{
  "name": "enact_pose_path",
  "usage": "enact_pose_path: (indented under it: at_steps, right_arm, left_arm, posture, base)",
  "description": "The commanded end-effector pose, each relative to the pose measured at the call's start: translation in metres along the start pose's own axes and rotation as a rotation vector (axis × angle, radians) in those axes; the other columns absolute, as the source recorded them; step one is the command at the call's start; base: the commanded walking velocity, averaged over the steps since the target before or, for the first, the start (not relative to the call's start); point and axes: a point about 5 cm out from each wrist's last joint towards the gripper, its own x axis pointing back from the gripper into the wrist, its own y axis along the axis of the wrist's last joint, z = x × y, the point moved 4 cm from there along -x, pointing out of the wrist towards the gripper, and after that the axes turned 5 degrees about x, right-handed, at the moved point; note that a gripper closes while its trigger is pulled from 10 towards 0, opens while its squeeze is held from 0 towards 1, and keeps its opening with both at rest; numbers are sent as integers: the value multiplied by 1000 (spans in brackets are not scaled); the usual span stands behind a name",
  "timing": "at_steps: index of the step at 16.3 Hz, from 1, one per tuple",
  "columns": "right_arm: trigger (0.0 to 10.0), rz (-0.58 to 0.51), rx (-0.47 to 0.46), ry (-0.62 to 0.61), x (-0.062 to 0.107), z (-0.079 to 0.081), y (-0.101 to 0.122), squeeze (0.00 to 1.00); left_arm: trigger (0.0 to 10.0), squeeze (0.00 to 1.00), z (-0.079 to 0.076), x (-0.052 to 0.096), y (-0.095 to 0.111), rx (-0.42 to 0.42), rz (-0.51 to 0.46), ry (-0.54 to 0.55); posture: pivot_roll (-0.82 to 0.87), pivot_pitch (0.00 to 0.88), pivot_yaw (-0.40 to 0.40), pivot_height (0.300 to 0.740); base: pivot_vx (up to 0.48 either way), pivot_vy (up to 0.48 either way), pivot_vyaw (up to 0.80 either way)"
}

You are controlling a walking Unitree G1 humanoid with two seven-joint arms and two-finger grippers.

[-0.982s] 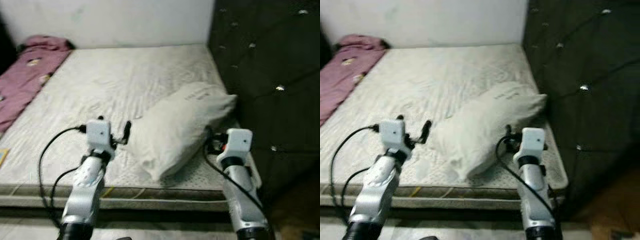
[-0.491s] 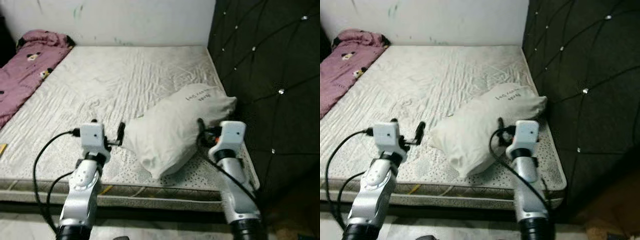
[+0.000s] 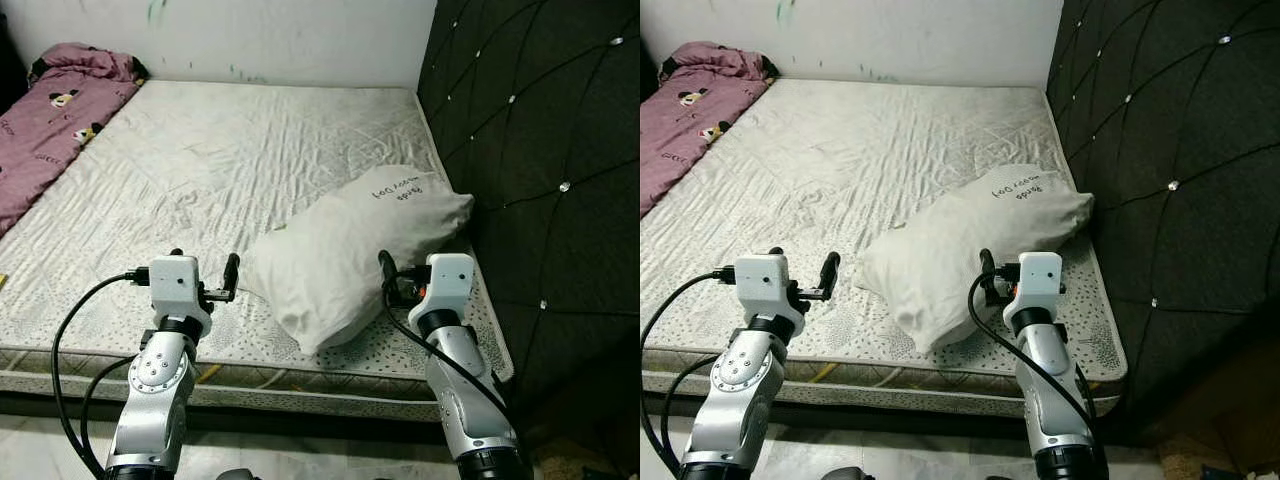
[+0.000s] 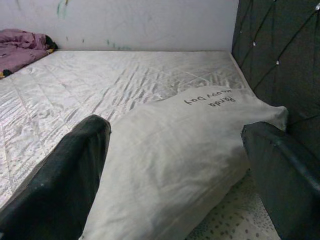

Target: Clean up the room

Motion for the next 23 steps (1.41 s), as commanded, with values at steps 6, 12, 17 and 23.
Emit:
enact_pose_path:
  at_steps: [6,12,17,23]
  right_arm:
    - [10000,-19,11,28,-6,4,8,0]
    - [10000,-18,12,37,-7,6,9,0]
    - [10000,-16,12,40,-8,6,8,0]
    - [10000,-7,14,43,-8,5,6,0]
  left_arm:
    - [10000,0,-3,-5,8,-1,-17,-11]
    - [10000,0,-2,-6,10,-6,-20,-11]
    - [10000,0,-4,-7,9,-9,-19,-17]
    - [10000,0,-5,-7,8,-11,-15,-20]
  posture:
    - [40,28,0,740]
    - [37,30,4,687]
    - [38,28,2,633]
    - [37,19,1,633]
  base:
    - [0,0,0]
    - [0,0,0]
    - [0,0,0]
    - [0,0,0]
